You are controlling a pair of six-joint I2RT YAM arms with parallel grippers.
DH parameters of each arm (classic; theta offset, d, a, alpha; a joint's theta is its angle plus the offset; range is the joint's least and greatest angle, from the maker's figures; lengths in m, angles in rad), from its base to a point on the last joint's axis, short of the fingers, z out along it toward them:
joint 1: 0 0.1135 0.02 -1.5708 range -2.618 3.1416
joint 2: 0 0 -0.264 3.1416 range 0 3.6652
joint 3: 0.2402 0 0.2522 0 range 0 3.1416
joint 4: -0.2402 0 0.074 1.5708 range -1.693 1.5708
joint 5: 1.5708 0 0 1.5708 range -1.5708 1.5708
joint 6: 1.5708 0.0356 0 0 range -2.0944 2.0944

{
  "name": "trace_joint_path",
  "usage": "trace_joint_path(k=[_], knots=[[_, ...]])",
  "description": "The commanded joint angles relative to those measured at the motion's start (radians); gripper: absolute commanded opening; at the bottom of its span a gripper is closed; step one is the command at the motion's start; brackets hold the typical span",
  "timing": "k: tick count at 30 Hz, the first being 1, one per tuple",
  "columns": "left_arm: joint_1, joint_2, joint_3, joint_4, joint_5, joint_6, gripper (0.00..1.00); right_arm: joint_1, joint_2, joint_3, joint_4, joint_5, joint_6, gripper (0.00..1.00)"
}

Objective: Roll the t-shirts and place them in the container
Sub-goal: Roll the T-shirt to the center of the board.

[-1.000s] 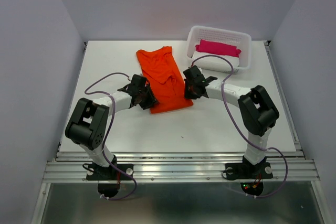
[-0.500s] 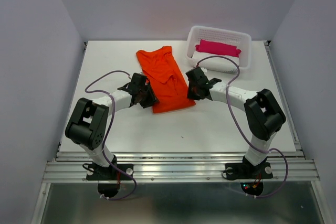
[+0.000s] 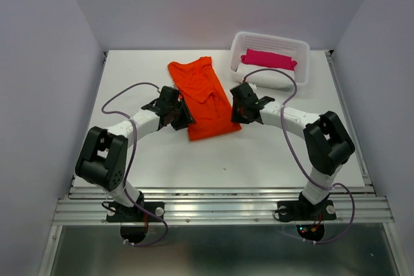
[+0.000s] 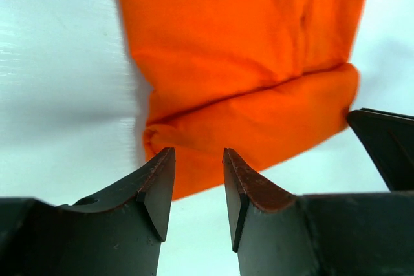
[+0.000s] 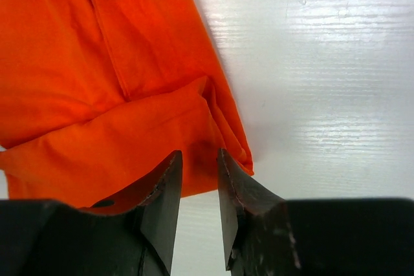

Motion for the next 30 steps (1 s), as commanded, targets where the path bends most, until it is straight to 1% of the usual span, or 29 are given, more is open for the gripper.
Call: trace_joint_path(k=[1,3,7,10,13,16,19,22,28,30], knots=[[-0.035,-0.087,0.087,-0.044,-0.016,0.021,0.46,-0.003,-0.086,0.035,-0.002,0.001,-0.023,0.34],[-0.053,-0.077,0.108,-0.047,-0.015,0.010,0.47,-0.003,-0.069,0.041,-0.001,-0.006,-0.020,0.33],[-0.096,-0.011,0.145,-0.033,0.003,-0.001,0.46,-0.003,-0.017,0.069,0.005,-0.014,-0.012,0.25],[-0.098,0.038,0.143,0.004,0.002,-0.011,0.46,-0.003,0.018,0.106,0.011,-0.019,-0.024,0.22],[-0.096,0.087,0.147,0.024,0.003,-0.010,0.45,-0.003,0.090,0.135,0.016,-0.029,-0.042,0.20],[-0.096,0.124,0.134,0.031,-0.003,-0.004,0.45,-0.003,0.124,0.135,0.017,-0.020,-0.044,0.20],[-0.096,0.143,0.107,0.039,-0.010,-0.002,0.45,-0.003,0.152,0.104,0.027,-0.017,-0.038,0.19],[-0.096,0.138,0.067,0.044,-0.012,-0.002,0.44,-0.003,0.144,0.062,0.039,-0.034,-0.024,0.18],[-0.093,0.069,-0.033,0.038,-0.023,0.009,0.44,0.007,0.048,-0.081,0.067,-0.080,0.011,0.17],[-0.093,0.025,-0.079,0.030,-0.021,0.013,0.44,0.042,0.023,-0.129,0.067,-0.088,0.028,0.17]])
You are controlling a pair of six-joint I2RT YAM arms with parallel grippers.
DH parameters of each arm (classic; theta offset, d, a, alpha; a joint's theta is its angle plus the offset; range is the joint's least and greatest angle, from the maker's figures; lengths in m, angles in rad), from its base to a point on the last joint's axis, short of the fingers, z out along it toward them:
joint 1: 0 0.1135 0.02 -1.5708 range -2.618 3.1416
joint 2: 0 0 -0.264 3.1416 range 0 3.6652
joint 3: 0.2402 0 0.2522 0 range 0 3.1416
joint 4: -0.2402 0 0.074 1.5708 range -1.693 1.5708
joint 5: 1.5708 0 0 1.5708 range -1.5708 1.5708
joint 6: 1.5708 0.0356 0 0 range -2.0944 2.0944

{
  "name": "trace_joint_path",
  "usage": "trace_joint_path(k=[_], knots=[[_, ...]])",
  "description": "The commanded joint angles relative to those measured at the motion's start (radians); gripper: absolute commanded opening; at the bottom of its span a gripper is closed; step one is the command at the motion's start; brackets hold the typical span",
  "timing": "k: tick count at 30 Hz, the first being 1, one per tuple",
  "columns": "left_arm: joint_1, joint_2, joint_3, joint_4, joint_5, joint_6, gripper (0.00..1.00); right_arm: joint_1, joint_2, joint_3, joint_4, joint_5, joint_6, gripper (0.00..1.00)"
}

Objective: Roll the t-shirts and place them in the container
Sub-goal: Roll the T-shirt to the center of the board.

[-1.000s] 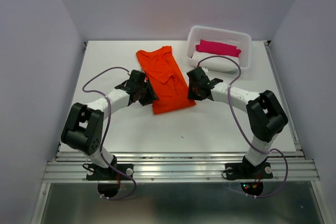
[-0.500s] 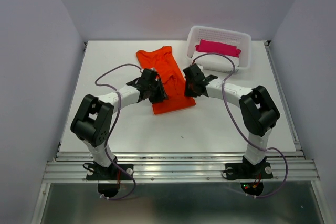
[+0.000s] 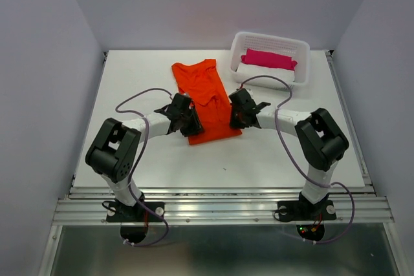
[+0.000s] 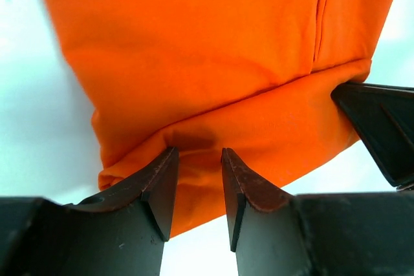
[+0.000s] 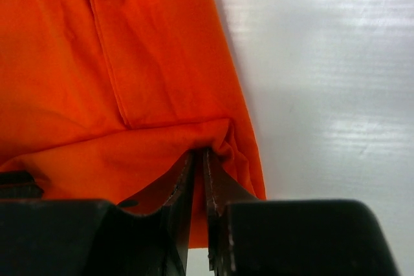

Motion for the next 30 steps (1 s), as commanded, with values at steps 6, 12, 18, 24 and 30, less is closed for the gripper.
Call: trace_joint_path(k=[6,12,18,24,30], knots=[[0.006,-0.216,-0.170,-0.115,-0.052,0.042,0.45,0.116,-0.143,-0.161,-0.052,-0.047,0.123,0.16],[0.006,-0.377,-0.178,-0.210,-0.104,0.056,0.50,0.128,-0.261,-0.158,-0.112,0.012,0.158,0.19],[0.007,-0.487,-0.195,-0.281,-0.125,0.034,0.59,0.128,-0.345,-0.160,-0.166,0.046,0.155,0.34],[0.016,-0.523,-0.274,-0.267,-0.084,-0.002,0.62,0.128,-0.393,-0.232,-0.141,-0.038,0.196,0.45],[0.016,-0.581,-0.275,-0.243,-0.066,-0.022,0.60,0.151,-0.421,-0.227,-0.011,-0.202,0.150,0.41]])
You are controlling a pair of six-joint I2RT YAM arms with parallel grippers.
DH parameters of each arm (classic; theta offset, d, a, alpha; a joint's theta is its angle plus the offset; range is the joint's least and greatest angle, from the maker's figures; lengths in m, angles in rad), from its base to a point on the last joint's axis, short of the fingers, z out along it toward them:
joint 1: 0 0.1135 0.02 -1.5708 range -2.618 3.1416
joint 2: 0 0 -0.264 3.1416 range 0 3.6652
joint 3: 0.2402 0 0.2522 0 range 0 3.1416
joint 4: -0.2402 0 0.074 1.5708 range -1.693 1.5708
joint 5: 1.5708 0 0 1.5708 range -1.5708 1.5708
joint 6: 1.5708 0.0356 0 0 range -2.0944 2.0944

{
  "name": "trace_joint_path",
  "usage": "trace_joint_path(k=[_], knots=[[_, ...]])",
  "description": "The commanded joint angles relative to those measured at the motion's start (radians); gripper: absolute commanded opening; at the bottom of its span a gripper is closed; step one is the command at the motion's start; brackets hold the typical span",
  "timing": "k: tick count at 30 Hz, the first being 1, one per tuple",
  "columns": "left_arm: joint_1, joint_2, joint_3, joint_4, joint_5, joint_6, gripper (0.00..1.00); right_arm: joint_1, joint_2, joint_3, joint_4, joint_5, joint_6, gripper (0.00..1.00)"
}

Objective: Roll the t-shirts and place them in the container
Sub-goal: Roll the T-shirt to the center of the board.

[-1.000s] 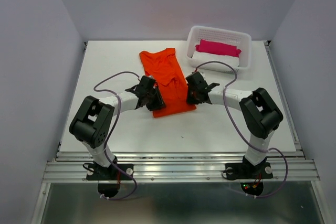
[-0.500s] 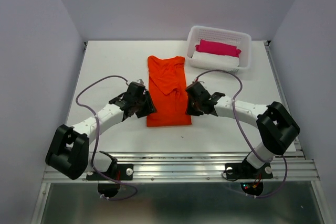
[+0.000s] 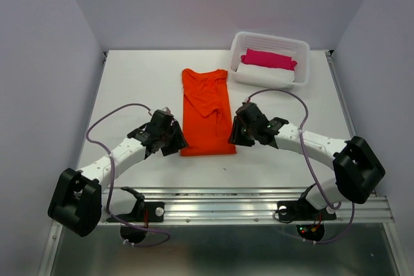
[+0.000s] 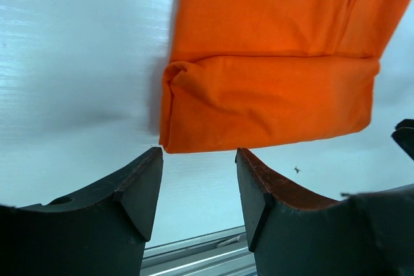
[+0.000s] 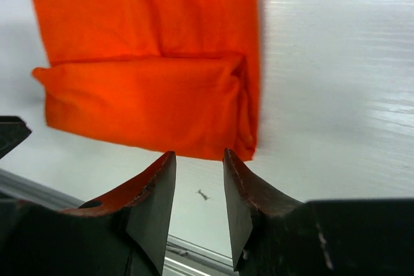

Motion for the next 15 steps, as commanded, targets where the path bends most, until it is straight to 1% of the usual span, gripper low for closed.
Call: trace_joint_path(k=[1,2,3,4,6,8,10,15], knots=[[0.004,-0.066,0.018,0.035,0.022,-0.013,0.60,0.030,-0.010,0.051,0.136,-0.155,-0.025,0.41],[0.004,-0.063,0.021,0.048,0.034,-0.011,0.59,0.055,0.018,0.073,0.151,-0.178,-0.044,0.40],[0.004,-0.050,0.026,0.049,0.039,-0.011,0.59,0.069,0.081,0.100,0.150,-0.195,-0.052,0.40],[0.004,-0.044,0.035,0.046,0.041,-0.011,0.59,0.084,0.109,0.146,0.151,-0.198,-0.066,0.40],[0.004,-0.032,0.040,0.042,0.041,-0.011,0.58,0.104,0.159,0.175,0.168,-0.215,-0.072,0.40],[0.004,-0.029,0.040,0.037,0.041,-0.016,0.58,0.104,0.221,0.176,0.197,-0.200,-0.046,0.39],[0.004,-0.038,0.034,0.035,0.033,-0.019,0.58,0.104,0.286,0.186,0.196,-0.188,-0.045,0.37],[0.007,-0.053,0.026,0.017,0.004,-0.025,0.58,0.104,0.391,0.186,0.170,-0.149,-0.020,0.34]])
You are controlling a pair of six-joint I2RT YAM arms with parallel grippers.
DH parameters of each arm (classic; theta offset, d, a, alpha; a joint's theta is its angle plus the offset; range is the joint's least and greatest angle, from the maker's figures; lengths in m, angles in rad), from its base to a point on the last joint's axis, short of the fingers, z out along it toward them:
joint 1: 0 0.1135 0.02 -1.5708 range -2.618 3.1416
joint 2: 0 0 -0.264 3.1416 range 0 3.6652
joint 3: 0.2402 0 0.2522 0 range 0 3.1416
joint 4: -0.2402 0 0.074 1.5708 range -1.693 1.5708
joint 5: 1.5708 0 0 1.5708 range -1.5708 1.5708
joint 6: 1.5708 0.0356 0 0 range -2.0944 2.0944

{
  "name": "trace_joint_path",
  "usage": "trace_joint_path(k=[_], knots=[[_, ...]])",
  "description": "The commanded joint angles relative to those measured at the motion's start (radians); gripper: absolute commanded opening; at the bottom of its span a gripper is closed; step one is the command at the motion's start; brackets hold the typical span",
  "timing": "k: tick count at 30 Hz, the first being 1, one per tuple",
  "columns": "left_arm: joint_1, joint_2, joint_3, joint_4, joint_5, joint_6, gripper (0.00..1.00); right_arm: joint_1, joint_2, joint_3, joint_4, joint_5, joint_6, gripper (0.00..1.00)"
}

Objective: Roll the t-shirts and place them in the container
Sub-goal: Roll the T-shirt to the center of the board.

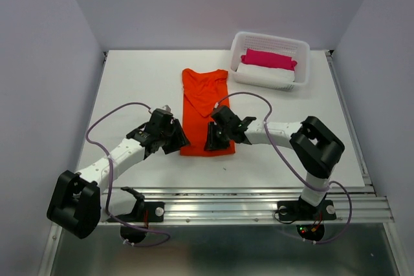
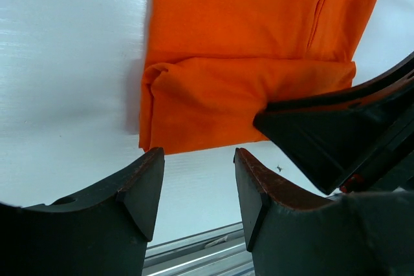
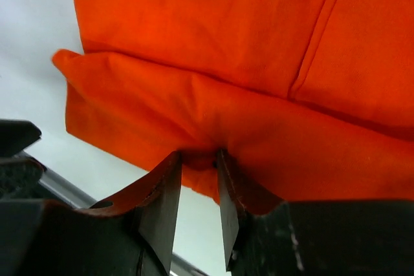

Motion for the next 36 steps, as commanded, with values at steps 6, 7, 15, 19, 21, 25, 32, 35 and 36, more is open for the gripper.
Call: trace_joint_path(k=[6,7,15,19,21,25,32,35,36], knots=[[0.010,-0.021,0.024,-0.014,-0.021,-0.008,0.59,-0.004,-0.043,0.023,-0.041,0.084,-0.012,0.35],[0.010,-0.019,0.027,-0.016,-0.021,-0.008,0.59,-0.004,-0.066,0.025,-0.053,0.099,-0.017,0.35],[0.010,-0.018,0.024,-0.024,-0.035,-0.003,0.59,-0.004,-0.177,-0.067,-0.117,0.213,-0.018,0.37],[0.010,-0.006,0.016,-0.005,-0.019,-0.002,0.59,-0.004,-0.088,-0.098,-0.093,0.192,-0.006,0.35],[0.010,0.001,0.018,-0.007,-0.013,0.006,0.59,-0.004,-0.053,-0.106,-0.075,0.182,0.002,0.34],[0.010,-0.004,0.012,-0.011,-0.009,0.012,0.59,-0.004,-0.105,-0.098,-0.097,0.214,-0.001,0.34],[0.010,-0.007,-0.008,-0.014,-0.010,0.007,0.57,-0.016,-0.277,-0.096,-0.182,0.337,0.006,0.39],[0.010,0.002,-0.024,-0.004,-0.004,-0.002,0.56,-0.070,-0.336,-0.150,-0.187,0.308,0.035,0.43],[0.010,0.004,-0.027,0.002,0.000,-0.005,0.56,-0.081,-0.347,-0.164,-0.185,0.296,0.041,0.44]])
